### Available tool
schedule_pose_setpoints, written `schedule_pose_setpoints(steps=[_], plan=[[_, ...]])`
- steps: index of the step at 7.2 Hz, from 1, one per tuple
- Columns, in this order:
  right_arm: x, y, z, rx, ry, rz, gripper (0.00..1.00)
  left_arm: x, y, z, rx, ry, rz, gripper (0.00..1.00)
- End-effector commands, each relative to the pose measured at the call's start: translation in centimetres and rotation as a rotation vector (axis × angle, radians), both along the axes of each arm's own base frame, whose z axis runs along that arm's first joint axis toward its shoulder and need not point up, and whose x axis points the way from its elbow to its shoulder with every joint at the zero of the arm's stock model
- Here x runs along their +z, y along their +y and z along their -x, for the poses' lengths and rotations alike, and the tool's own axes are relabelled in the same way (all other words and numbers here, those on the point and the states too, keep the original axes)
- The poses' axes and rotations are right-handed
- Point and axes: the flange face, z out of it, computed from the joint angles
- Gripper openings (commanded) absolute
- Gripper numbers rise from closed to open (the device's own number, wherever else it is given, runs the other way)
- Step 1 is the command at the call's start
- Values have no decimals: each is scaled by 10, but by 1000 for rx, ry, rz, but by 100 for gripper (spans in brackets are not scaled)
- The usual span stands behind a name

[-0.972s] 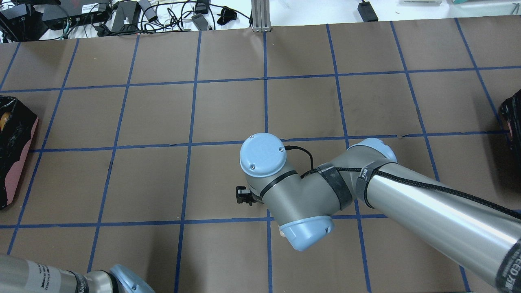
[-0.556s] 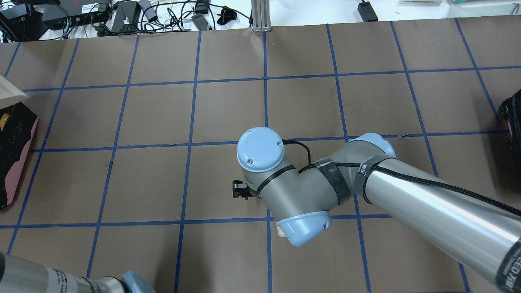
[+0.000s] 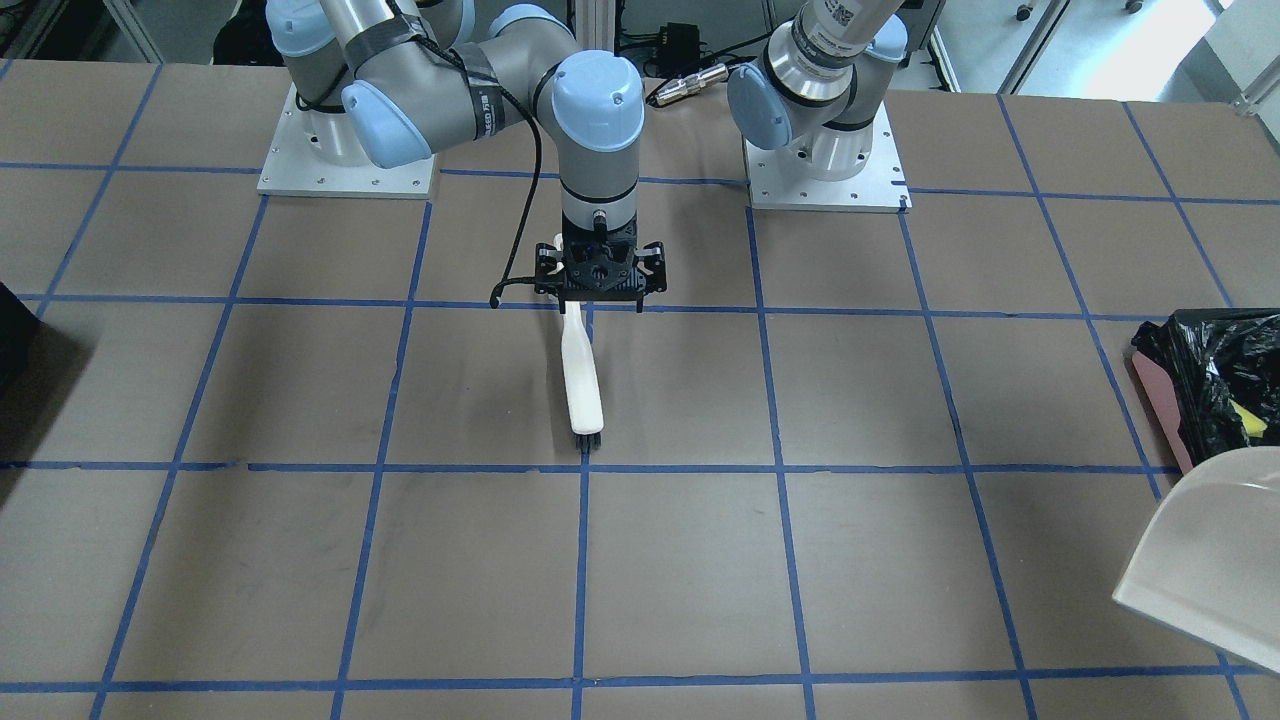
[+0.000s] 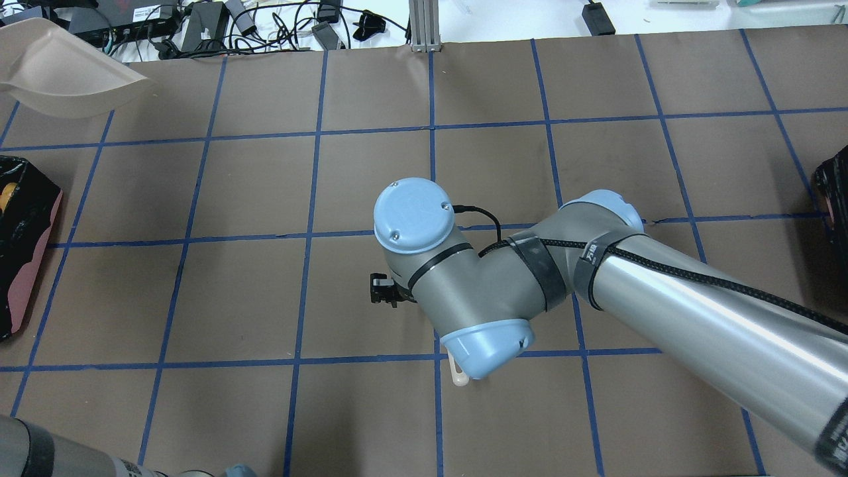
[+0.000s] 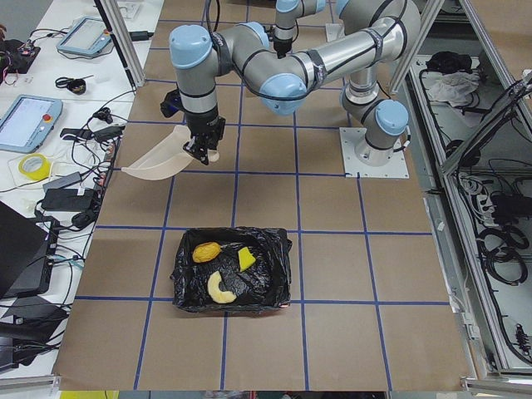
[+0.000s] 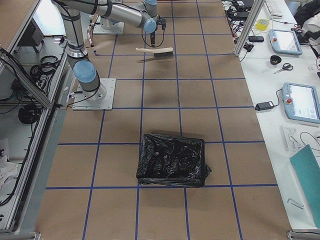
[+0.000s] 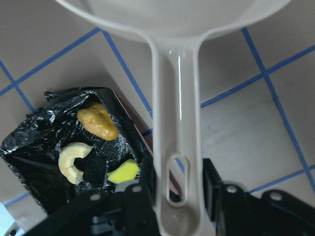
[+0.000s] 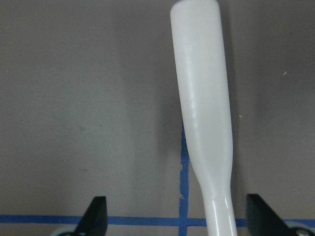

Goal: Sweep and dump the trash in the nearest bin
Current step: 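Bring the dustpan back over the table while the right gripper lowers the brush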

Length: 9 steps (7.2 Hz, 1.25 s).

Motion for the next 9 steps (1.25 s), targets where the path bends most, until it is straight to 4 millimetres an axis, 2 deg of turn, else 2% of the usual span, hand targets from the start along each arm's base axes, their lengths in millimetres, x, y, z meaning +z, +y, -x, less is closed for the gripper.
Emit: schedule_pose_setpoints(steps=[1, 2, 3, 4, 5, 6, 8, 9], plan=[[52, -27, -6, 22, 45, -19, 100, -9, -27, 86, 76, 20, 31, 0], [72, -41, -2, 47, 55, -5, 100, -14, -35, 119, 126, 27, 40, 0], [94, -60, 14, 51, 38, 25, 100, -17, -42, 157, 176, 34, 43, 0], [118, -76, 46, 85, 23, 41, 100, -23, -49, 195, 213, 39, 59, 0], [140, -83, 78, 100, 24, 52, 100, -33, -51, 223, 253, 50, 74, 0], [156, -88, 109, 115, 26, 59, 100, -47, -55, 260, 302, 87, 109, 0], [184, -94, 169, 144, 34, 65, 100, -88, -52, 351, 336, 114, 150, 0], [194, -95, 195, 129, 19, 58, 100, -111, -43, 392, 336, 129, 169, 0]])
